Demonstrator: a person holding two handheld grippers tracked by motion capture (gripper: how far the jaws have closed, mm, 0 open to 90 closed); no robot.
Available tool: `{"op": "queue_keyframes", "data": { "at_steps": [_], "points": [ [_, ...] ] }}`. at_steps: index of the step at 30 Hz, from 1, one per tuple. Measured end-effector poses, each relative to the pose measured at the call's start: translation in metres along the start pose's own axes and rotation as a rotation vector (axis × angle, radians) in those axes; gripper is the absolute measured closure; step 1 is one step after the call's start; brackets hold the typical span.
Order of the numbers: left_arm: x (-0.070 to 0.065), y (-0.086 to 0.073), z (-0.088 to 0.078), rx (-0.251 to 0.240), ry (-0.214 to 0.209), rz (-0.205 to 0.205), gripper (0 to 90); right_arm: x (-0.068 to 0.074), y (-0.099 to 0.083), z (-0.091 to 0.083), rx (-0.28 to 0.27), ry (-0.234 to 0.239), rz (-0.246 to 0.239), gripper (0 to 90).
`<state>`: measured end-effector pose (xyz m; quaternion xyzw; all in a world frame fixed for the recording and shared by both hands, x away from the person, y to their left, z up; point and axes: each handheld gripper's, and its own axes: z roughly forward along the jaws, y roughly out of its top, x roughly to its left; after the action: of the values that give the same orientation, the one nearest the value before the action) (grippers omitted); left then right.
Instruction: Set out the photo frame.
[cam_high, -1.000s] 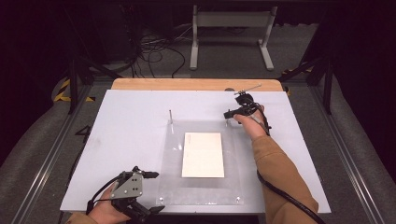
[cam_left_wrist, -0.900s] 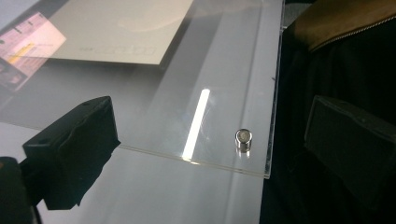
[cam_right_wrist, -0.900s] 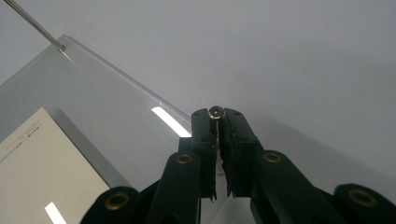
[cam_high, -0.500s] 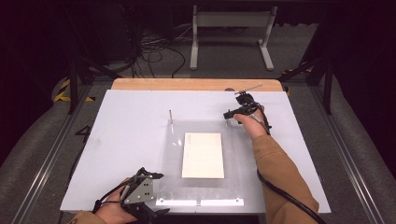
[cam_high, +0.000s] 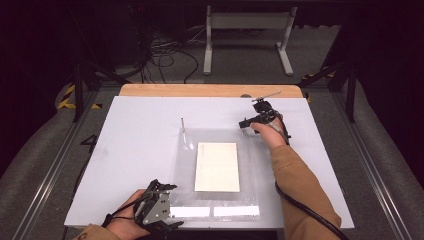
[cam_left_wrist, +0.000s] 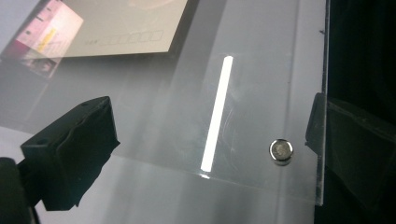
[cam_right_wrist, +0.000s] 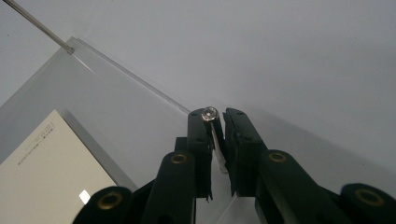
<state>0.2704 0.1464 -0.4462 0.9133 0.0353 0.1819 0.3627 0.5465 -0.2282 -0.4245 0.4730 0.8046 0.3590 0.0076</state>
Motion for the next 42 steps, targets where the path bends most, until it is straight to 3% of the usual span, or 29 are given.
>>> {"op": "queue_keyframes", "data": {
  "at_steps": [4,9,12,23,25,33,38,39,40,41,42],
  "points": [
    [0.0,0.001,-0.007,-0.034,0.022,0.007,6.4,-0.001,0.0,0.001,-0.001,0.004,0.0,80.7],
    [0.003,0.0,-0.014,-0.072,0.019,0.002,13.0,-0.002,0.0,0.001,-0.004,0.013,-0.006,80.9],
    [0.006,0.001,-0.017,-0.083,-0.005,-0.008,16.9,-0.002,-0.001,0.001,-0.004,0.014,-0.017,81.0],
    [0.006,0.007,-0.023,-0.122,-0.04,0.009,43.7,-0.004,-0.001,0.002,-0.009,0.025,-0.027,81.2],
    [0.004,0.009,-0.025,-0.124,-0.016,0.038,46.8,-0.004,-0.002,0.002,-0.014,0.029,-0.024,81.3],
    [-0.001,0.016,-0.031,-0.156,0.039,0.091,56.6,-0.006,-0.003,0.002,-0.024,0.039,-0.013,81.4],
    [0.0,0.02,-0.034,-0.168,0.052,0.093,58.8,-0.009,-0.007,-0.001,-0.073,0.055,-0.033,78.3],
    [0.0,0.021,-0.034,-0.169,0.051,0.098,59.3,-0.006,-0.009,-0.005,-0.099,0.031,-0.063,74.2],
    [0.0,0.021,-0.034,-0.169,0.051,0.098,59.6,-0.006,-0.009,-0.005,-0.099,0.031,-0.063,74.2],
    [0.001,0.022,-0.035,-0.165,0.055,0.101,59.8,-0.001,-0.013,-0.014,-0.151,-0.017,-0.112,67.5],
    [0.001,0.022,-0.036,-0.17,0.056,0.093,59.8,0.001,-0.015,-0.017,-0.174,-0.01,-0.123,65.9]
  ]
}}
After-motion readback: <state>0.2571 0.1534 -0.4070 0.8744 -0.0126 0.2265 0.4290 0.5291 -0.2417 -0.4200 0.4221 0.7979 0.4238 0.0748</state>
